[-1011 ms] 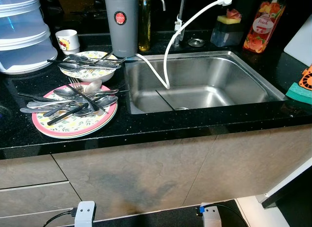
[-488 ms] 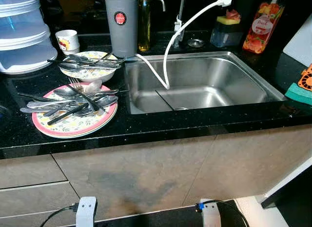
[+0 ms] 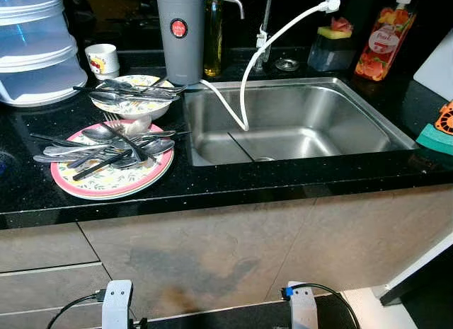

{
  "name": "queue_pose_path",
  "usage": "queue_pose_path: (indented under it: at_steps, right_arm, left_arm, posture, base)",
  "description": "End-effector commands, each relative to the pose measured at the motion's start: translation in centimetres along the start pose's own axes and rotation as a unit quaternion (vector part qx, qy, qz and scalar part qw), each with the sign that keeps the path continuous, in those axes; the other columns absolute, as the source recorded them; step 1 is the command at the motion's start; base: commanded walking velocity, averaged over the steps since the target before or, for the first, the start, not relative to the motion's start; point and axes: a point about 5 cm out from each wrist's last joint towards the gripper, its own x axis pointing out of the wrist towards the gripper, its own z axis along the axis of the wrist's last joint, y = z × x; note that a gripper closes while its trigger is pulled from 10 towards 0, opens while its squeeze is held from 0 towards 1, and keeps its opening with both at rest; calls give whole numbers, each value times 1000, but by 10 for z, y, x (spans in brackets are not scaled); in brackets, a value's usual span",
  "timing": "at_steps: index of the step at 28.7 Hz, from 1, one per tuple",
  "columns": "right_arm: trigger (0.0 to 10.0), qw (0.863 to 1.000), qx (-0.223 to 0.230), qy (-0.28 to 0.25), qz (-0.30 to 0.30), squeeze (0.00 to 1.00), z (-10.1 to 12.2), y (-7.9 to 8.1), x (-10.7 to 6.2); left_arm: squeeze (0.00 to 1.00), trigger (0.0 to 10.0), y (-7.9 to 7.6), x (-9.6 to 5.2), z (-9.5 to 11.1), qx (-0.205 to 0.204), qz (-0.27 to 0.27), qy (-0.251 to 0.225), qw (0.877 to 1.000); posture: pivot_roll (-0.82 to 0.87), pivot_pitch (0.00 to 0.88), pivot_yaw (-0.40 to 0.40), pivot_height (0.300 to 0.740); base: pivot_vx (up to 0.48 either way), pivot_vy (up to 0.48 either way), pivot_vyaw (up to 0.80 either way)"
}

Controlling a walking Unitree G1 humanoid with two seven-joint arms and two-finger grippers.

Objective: Kitchen organization

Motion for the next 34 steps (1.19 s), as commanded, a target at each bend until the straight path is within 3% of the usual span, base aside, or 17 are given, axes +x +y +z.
queue_pose_path:
  at_steps: [1,13,34]
  right_arm:
    - [10000,1000,13,14,-1,0,-9,1,-1]
    - [10000,1000,10,14,-1,0,-8,3,0]
    - [10000,1000,19,19,-2,0,-12,4,-1]
  left_arm:
    - [0,10000,-1,-2,-11,-2,4,22,1000]
    - [0,10000,-8,0,-12,-2,1,18,1000]
    - [0,10000,-4,-2,-13,-7,21,3,1000]
  posture:
    - [-20,117,17,740]
    - [-17,119,18,740]
    - [-1,107,15,740]
  base:
    - [0,0,0]
    - [0,0,0]
    - [0,0,0]
